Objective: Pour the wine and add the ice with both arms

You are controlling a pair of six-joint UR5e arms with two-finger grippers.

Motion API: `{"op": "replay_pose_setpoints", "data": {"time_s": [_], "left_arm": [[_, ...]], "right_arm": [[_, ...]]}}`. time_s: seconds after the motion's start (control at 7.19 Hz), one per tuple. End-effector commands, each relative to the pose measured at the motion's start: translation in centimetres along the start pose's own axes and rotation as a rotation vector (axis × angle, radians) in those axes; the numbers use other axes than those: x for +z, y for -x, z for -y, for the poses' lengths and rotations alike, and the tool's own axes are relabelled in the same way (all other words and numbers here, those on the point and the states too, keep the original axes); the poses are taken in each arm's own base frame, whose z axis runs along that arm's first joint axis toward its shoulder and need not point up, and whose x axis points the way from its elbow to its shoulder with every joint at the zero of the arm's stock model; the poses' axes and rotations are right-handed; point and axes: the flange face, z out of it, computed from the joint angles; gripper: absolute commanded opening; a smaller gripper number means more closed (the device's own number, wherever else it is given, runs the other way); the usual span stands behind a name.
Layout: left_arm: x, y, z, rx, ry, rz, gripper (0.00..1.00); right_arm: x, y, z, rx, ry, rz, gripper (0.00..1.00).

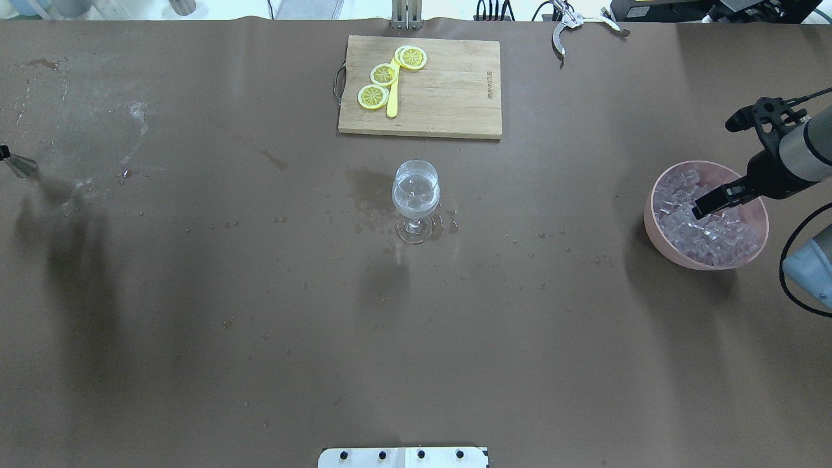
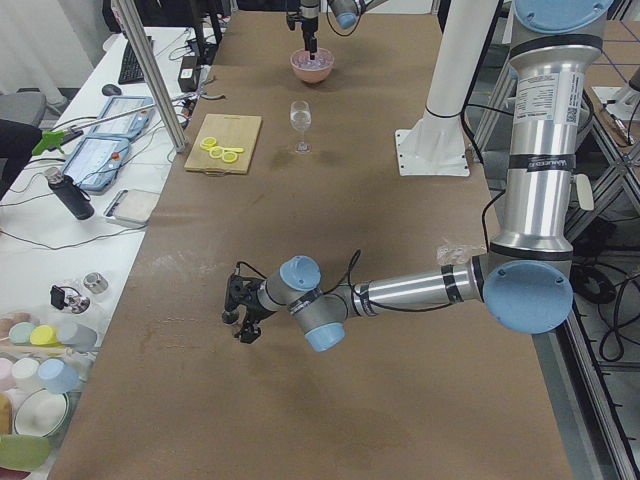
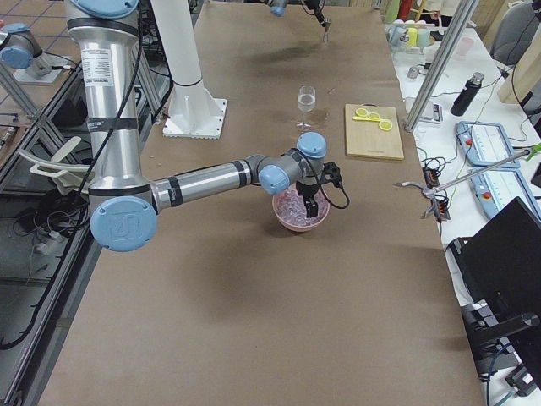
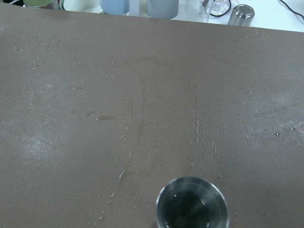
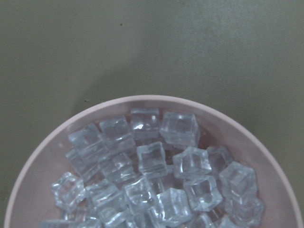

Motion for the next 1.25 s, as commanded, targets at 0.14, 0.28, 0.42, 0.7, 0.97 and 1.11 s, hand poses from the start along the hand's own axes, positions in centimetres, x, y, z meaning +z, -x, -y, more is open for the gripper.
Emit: {"op": "replay_pose_setpoints", "data": {"time_s": [0.14, 0.28, 0.42, 0.7, 0.97, 1.11], "left_arm": [[1.6, 0.4, -3.6, 0.06, -0.145, 0.019, 0.98], [1.8, 0.1, -4.4, 0.074, -0.191, 0.031, 0.98], [2.0, -0.5, -4.9, 0.086, -0.252, 0.046, 0.98], [2.8, -1.2, -5.9, 0.107, -0.314, 0.079, 0.98], [4.0, -1.5, -7.9, 0.126, -0.344, 0.063, 0.98], [4.4, -1.5, -8.1, 0.129, -0.354, 0.065, 0.97]], "right_arm": [[0.6, 1.5, -1.9, 0.017, -0.022, 0.039, 0.98], [1.1, 1.2, -2.0, 0.023, -0.015, 0.035, 0.95], [1.1, 1.2, -2.0, 0.024, -0.014, 0.034, 0.94], [1.5, 0.9, -2.0, 0.023, -0.01, 0.028, 0.9], [2.1, 0.3, -2.1, 0.034, 0.0, 0.02, 0.9], [2.3, 0.2, -2.1, 0.037, 0.002, 0.018, 0.89]]}}
